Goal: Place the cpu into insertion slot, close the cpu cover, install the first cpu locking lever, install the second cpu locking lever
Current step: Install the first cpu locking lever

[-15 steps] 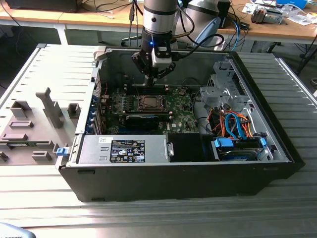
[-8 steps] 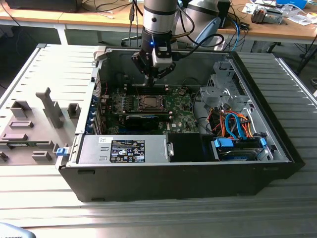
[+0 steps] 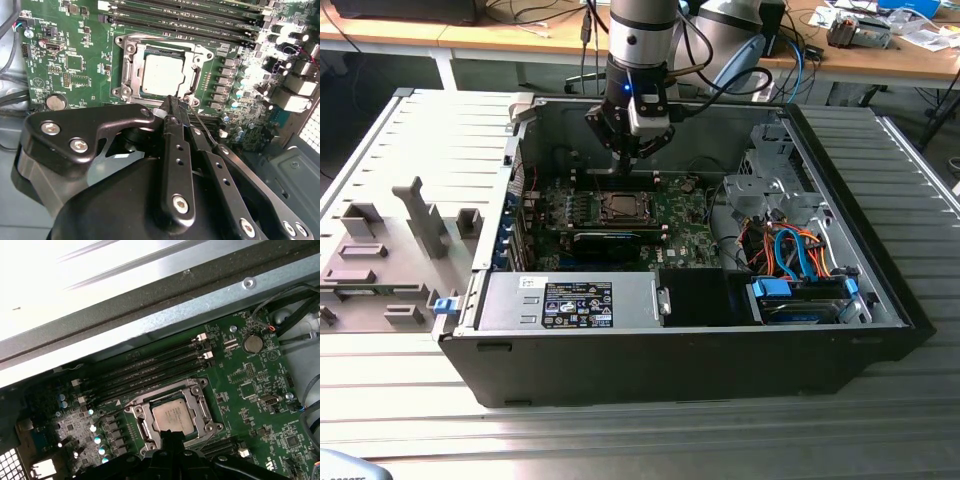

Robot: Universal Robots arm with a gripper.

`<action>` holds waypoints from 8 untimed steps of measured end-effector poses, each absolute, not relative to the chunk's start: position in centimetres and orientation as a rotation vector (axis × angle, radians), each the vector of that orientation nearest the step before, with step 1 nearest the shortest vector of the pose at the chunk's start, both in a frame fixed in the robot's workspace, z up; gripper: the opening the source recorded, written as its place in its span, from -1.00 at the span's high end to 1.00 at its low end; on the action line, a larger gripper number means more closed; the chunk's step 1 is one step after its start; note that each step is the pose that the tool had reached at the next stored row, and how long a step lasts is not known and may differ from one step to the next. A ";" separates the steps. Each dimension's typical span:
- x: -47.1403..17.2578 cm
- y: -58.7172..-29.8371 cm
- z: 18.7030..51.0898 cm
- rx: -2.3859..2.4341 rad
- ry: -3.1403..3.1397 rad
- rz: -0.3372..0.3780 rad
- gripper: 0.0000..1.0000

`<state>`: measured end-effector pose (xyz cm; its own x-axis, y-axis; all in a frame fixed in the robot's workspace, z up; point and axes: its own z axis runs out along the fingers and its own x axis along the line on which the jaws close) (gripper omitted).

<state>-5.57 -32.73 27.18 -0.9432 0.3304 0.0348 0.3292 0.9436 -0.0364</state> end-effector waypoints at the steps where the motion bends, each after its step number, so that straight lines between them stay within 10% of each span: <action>1: -5.6 -32.7 27.2 -0.514 -3.058 0.046 0.79; 8: -5.6 -32.7 27.2 -0.477 -3.060 0.007 0.79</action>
<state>-5.57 -32.73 27.18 -0.9517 0.3040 0.0431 0.3038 0.9527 -0.0112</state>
